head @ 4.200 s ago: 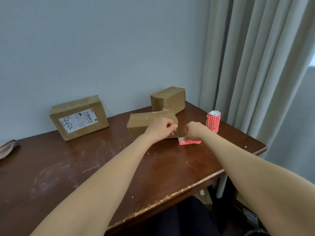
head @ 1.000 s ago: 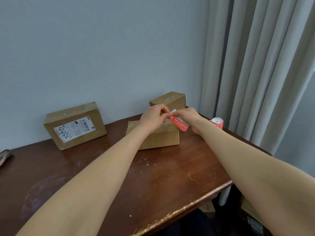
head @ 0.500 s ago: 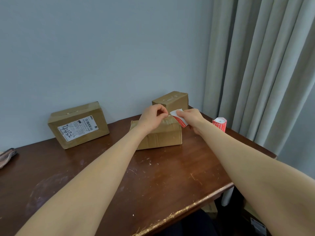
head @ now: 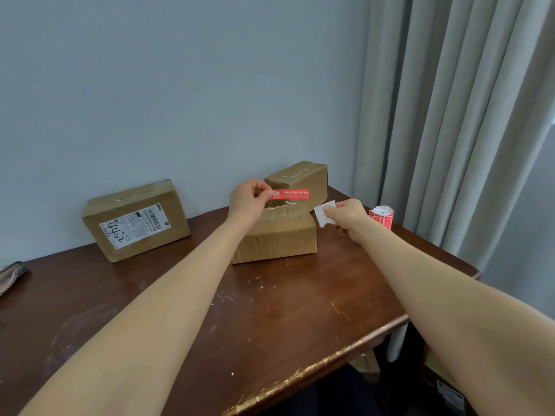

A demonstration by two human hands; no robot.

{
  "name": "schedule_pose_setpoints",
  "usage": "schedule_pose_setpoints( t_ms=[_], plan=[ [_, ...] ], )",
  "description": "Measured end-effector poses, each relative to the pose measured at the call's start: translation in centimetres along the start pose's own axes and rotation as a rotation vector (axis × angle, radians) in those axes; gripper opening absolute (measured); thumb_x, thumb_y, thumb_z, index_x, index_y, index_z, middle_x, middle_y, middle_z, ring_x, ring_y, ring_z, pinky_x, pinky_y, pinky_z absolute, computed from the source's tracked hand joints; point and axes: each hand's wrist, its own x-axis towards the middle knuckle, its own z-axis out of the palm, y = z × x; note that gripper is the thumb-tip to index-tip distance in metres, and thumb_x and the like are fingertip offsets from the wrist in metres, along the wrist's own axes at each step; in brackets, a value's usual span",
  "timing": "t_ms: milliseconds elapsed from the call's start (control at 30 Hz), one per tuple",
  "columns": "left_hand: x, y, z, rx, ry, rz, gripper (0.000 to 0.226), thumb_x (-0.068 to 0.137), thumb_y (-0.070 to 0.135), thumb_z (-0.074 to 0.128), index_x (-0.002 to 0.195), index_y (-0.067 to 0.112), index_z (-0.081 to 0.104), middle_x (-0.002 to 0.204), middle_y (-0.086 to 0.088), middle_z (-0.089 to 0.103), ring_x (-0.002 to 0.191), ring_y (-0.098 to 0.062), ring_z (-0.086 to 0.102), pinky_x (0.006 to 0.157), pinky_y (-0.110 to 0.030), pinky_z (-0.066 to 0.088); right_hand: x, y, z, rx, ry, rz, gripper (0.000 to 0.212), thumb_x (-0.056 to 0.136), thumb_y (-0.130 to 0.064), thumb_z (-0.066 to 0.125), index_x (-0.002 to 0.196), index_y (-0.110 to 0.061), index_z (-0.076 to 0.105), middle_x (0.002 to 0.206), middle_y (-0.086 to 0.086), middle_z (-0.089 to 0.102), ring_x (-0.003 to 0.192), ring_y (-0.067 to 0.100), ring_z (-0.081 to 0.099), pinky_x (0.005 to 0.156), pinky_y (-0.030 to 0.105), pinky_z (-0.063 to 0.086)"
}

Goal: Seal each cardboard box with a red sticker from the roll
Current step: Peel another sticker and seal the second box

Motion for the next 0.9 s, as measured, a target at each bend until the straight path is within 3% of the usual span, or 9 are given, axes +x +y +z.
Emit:
schedule_pose_setpoints(
  t_ms=[67, 167, 267, 433, 533, 633, 700, 800, 900],
  plan=[
    [-0.1, -0.3, 0.0, -0.011, 0.026, -0.05, 0.004, 0.092, 0.017, 0.06, 0.089, 0.017, 0.062, 0.09, 0.001, 0.063, 0.089, -0.016, 0.061, 0.078, -0.027, 0.052, -0.1, 0.3, 0.0, -0.071, -0.052, 0.064, 0.007, 0.093, -0.01, 0.055, 0.097, -0.008, 0.06, 0.074, 0.008, 0.055, 0.06, 0.016, 0.05, 0.049, 0.025, 0.037],
    [-0.4, -0.3, 0.1, -0.056, 0.049, -0.123, 0.011, 0.091, 0.016, 0.061, 0.08, 0.019, 0.062, 0.088, -0.001, 0.065, 0.088, -0.017, 0.061, 0.08, -0.032, 0.054, -0.5, 0.9, -0.2, -0.279, -0.175, 0.166, 0.034, 0.09, -0.003, 0.055, 0.123, 0.004, 0.053, 0.106, 0.02, 0.061, 0.094, 0.029, 0.062, 0.075, 0.034, 0.053],
    [-0.7, -0.1, 0.3, -0.107, 0.043, -0.174, 0.022, 0.09, 0.014, 0.061, 0.071, 0.024, 0.06, 0.08, 0.0, 0.064, 0.083, -0.018, 0.061, 0.081, -0.036, 0.055, -1.4, 1.4, -0.6, -0.479, -0.289, 0.184, 0.044, 0.087, -0.005, 0.061, 0.13, -0.001, 0.05, 0.126, 0.021, 0.054, 0.111, 0.035, 0.057, 0.095, 0.042, 0.049],
    [-0.9, 0.2, 0.3, -0.143, 0.05, -0.221, 0.007, 0.091, 0.017, 0.061, 0.084, 0.017, 0.064, 0.079, 0.001, 0.063, 0.083, -0.016, 0.06, 0.078, -0.032, 0.054, -1.4, 2.3, -0.4, -0.483, -0.27, 0.099, 0.036, 0.08, -0.011, 0.071, 0.115, -0.004, 0.065, 0.099, 0.012, 0.066, 0.073, 0.02, 0.061, 0.069, 0.03, 0.054],
    [-0.9, 0.4, 0.1, -0.164, 0.056, -0.227, 0.004, 0.091, 0.015, 0.062, 0.09, 0.014, 0.065, 0.08, 0.0, 0.063, 0.082, -0.015, 0.06, 0.077, -0.03, 0.054, -1.2, 1.7, -0.3, -0.376, -0.021, -0.092, 0.022, 0.083, -0.02, 0.066, 0.098, -0.006, 0.072, 0.097, 0.011, 0.071, 0.086, 0.025, 0.067, 0.084, 0.041, 0.057],
    [-0.8, 0.5, -0.2, -0.168, 0.059, -0.229, 0.003, 0.091, 0.014, 0.062, 0.09, 0.013, 0.065, 0.089, -0.003, 0.065, 0.083, -0.014, 0.061, 0.076, -0.028, 0.054, -1.1, 0.0, 0.0, -0.174, 0.094, -0.197, 0.025, 0.087, -0.03, 0.064, 0.099, -0.01, 0.072, 0.105, 0.006, 0.069, 0.095, 0.021, 0.063, 0.086, 0.038, 0.053],
    [-0.7, 0.4, -0.5, -0.171, 0.057, -0.226, 0.004, 0.091, 0.014, 0.062, 0.091, 0.012, 0.065, 0.093, -0.004, 0.066, 0.084, -0.013, 0.062, 0.071, -0.025, 0.053, -1.0, -1.2, 0.6, -0.006, 0.079, -0.2, 0.031, 0.086, -0.033, 0.068, 0.106, -0.009, 0.07, 0.113, 0.004, 0.067, 0.094, 0.016, 0.057, 0.081, 0.031, 0.049],
    [-0.5, 0.3, -1.0, -0.157, 0.06, -0.211, 0.005, 0.091, 0.016, 0.062, 0.092, 0.012, 0.065, 0.095, -0.004, 0.066, 0.085, -0.013, 0.062, 0.065, -0.021, 0.051, -1.0, -2.7, 1.7, 0.181, 0.003, -0.133, 0.048, 0.082, -0.038, 0.073, 0.116, -0.005, 0.066, 0.104, 0.004, 0.063, 0.078, 0.013, 0.049, 0.058, 0.021, 0.037],
    [-0.3, 0.3, -1.8, -0.143, 0.067, -0.202, 0.009, 0.091, 0.015, 0.061, 0.096, 0.009, 0.066, 0.096, -0.006, 0.066, 0.087, -0.015, 0.062, 0.066, -0.021, 0.051, -0.7, -3.9, 2.5, 0.233, -0.045, -0.068, 0.056, 0.079, -0.041, 0.075, 0.121, -0.006, 0.062, 0.1, 0.003, 0.06, 0.083, 0.014, 0.049, 0.054, 0.021, 0.034]
  ],
)
